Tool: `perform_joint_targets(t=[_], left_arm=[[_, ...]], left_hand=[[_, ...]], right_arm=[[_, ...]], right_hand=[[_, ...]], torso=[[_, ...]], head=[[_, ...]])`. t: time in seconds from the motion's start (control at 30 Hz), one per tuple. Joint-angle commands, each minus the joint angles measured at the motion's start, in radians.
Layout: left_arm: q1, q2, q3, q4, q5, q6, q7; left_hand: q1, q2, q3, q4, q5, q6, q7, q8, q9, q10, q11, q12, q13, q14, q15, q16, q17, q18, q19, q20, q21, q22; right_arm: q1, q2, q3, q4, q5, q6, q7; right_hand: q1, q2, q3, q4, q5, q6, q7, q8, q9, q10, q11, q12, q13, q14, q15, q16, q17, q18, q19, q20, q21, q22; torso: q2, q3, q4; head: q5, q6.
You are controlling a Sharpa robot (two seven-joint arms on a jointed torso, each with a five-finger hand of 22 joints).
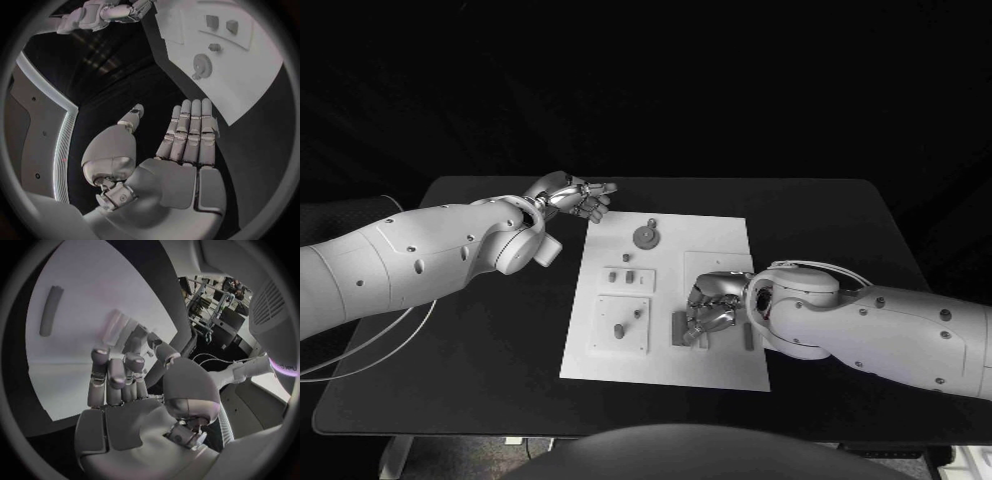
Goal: Assemble the parts on the task board
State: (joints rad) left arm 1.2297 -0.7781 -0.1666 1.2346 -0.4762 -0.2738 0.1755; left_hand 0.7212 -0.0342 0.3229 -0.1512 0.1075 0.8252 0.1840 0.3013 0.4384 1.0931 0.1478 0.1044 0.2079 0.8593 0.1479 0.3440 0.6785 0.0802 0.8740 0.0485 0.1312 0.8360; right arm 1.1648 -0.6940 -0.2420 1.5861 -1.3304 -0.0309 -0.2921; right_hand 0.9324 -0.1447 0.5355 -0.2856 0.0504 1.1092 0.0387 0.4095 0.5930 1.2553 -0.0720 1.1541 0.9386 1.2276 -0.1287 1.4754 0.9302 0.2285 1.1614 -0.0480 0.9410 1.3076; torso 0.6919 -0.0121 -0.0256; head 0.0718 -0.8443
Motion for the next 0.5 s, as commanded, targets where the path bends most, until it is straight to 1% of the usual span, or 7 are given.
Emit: perform_joint_targets(t=[0.03,0.33,0.5], left_arm=[[0.001,0.001,0.001,0.001,-0.003,0.008,0.01],[0.001,0.001,0.001,0.002,-0.003,0.01,0.009],[0.001,0.0,0.001,0.002,-0.003,0.011,0.009]], left_hand=[[0.01,0.001,0.002,-0.006,0.005,0.0,0.0,-0.001,0.001,-0.007,0.0,-0.006,0.001,-0.006,0.0,-0.005,0.001,0.01,-0.004,-0.001,-0.004,0.001],[0.009,0.001,0.001,-0.006,0.005,0.0,0.0,-0.001,0.001,-0.007,0.0,-0.006,0.001,-0.006,0.0,-0.005,0.002,0.01,-0.004,-0.001,-0.004,0.001],[0.009,0.001,0.001,-0.006,0.005,0.0,0.0,-0.001,0.001,-0.007,0.0,-0.006,0.001,-0.006,0.0,-0.005,0.002,0.01,-0.004,-0.001,-0.004,0.001]], right_arm=[[-0.003,0.001,0.0,0.006,-0.08,-0.005,0.002],[-0.009,0.006,0.0,0.013,-0.123,-0.001,-0.019],[-0.012,0.006,0.0,0.019,-0.148,0.005,-0.027]], right_hand=[[0.003,-0.005,-0.008,0.0,-0.002,0.012,-0.002,0.006,0.003,0.012,-0.001,0.002,-0.001,0.011,-0.001,0.004,0.003,0.033,0.01,0.0,0.006,0.001],[-0.002,-0.011,-0.004,0.002,-0.002,0.036,-0.013,0.014,0.015,0.027,-0.011,0.003,0.001,0.027,0.0,0.005,0.011,0.033,0.02,-0.001,0.006,-0.002],[-0.006,-0.017,0.0,0.004,-0.002,0.056,-0.021,0.02,0.023,0.037,-0.02,0.004,0.006,0.039,0.002,0.006,0.017,0.033,0.028,-0.002,0.007,-0.004]], torso=[[0.0,-0.0003,0.0005],[0.0,-0.0003,0.0002],[0.0,-0.0003,0.0005]], head=[[0.002,-0.001],[0.003,-0.002],[0.005,-0.005]])
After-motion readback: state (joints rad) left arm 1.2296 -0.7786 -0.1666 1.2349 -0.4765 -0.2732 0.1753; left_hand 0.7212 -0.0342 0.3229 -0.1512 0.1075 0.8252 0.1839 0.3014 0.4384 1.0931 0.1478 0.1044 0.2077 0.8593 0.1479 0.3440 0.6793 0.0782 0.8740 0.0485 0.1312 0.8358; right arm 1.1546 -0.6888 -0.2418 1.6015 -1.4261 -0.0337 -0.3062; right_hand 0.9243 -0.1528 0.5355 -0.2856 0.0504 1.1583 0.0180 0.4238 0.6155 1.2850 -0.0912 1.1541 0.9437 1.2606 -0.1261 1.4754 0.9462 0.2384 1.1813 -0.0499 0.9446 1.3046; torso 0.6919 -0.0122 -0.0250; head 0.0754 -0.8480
